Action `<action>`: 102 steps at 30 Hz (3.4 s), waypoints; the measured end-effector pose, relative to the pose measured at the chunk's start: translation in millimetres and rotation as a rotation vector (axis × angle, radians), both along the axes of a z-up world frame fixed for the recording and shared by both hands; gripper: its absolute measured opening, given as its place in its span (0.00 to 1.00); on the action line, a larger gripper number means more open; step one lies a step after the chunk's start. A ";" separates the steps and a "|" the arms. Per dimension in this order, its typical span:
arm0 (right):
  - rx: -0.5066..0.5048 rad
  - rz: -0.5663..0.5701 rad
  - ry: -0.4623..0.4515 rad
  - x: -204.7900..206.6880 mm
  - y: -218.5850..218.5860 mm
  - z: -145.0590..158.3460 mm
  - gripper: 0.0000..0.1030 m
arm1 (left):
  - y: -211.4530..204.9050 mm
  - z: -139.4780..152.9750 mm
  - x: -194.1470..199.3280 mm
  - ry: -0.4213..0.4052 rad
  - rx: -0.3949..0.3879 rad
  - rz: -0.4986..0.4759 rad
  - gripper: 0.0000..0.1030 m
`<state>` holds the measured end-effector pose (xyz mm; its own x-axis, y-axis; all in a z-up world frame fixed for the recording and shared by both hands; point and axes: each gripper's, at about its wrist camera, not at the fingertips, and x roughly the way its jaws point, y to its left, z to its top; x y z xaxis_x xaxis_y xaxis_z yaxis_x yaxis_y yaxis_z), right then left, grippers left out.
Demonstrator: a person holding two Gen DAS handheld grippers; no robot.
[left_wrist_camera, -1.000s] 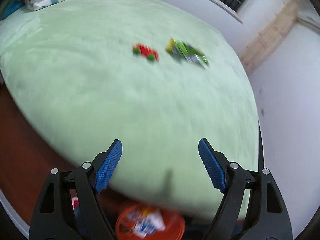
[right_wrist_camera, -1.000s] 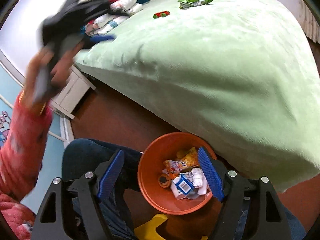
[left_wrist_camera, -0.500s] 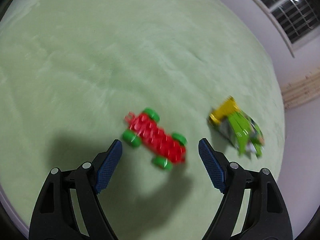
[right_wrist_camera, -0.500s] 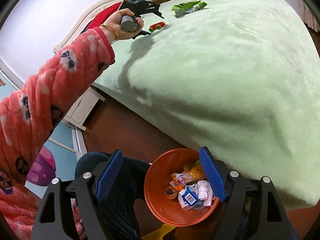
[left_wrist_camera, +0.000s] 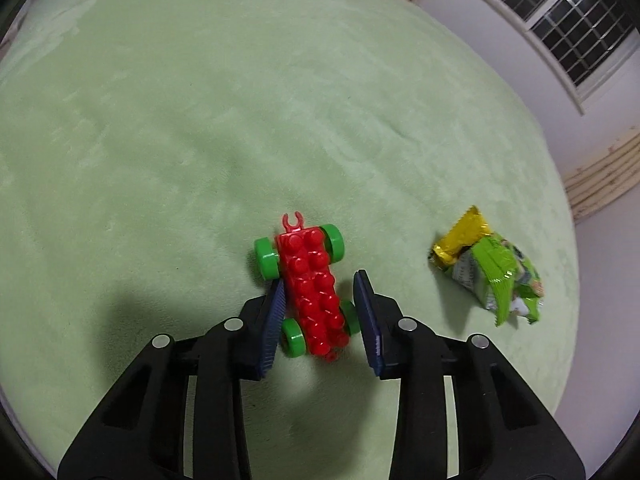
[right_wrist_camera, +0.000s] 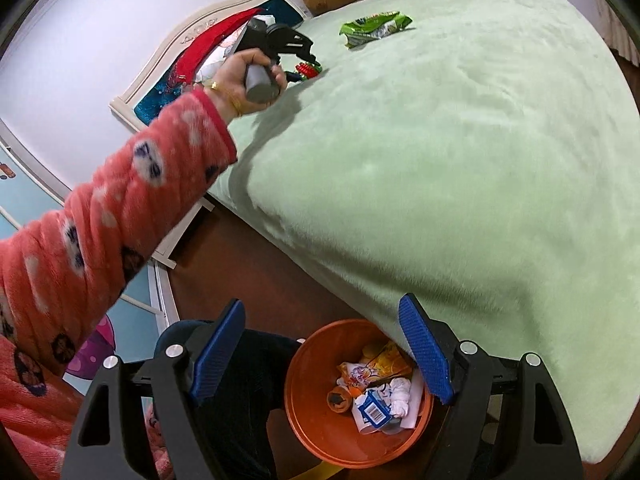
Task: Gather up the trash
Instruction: 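Move the left gripper to the bed and grasp the red toy car, then grasp the green chip bag with the right gripper while the left gripper holds the car, then lower both items over the orange bucket and open both grippers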
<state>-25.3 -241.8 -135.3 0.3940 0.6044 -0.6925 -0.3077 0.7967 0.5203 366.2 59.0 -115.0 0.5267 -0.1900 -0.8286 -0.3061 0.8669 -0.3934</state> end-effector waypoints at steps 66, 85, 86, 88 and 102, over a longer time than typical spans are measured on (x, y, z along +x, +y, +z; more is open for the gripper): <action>-0.398 0.045 -0.458 0.4 27.2 139.3 0.53 | -35.8 92.5 -365.2 -0.329 0.045 -0.547 0.19; -0.317 -0.014 -0.027 -88.2 28.1 -18.2 0.54 | -67.9 -102.5 -421.9 0.157 0.043 -0.621 0.19; -0.322 -0.020 0.017 -85.8 29.4 -32.8 0.54 | -70.6 -114.1 -420.7 0.183 0.045 -0.623 0.19; -0.326 -0.032 0.076 -81.7 31.9 -52.6 0.54 | -75.8 -137.3 -417.7 0.231 0.062 -0.616 0.19; -0.337 -0.083 0.290 -56.4 51.0 -135.0 0.76 | -77.9 -203.3 -411.3 0.369 0.145 -0.567 0.70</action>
<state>-81.6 -190.8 -270.4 0.1919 0.3012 -0.9341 -0.1151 0.9521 0.2834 -45.1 -18.9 -318.3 0.0576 -0.2268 -0.9722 0.1182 0.9686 -0.2189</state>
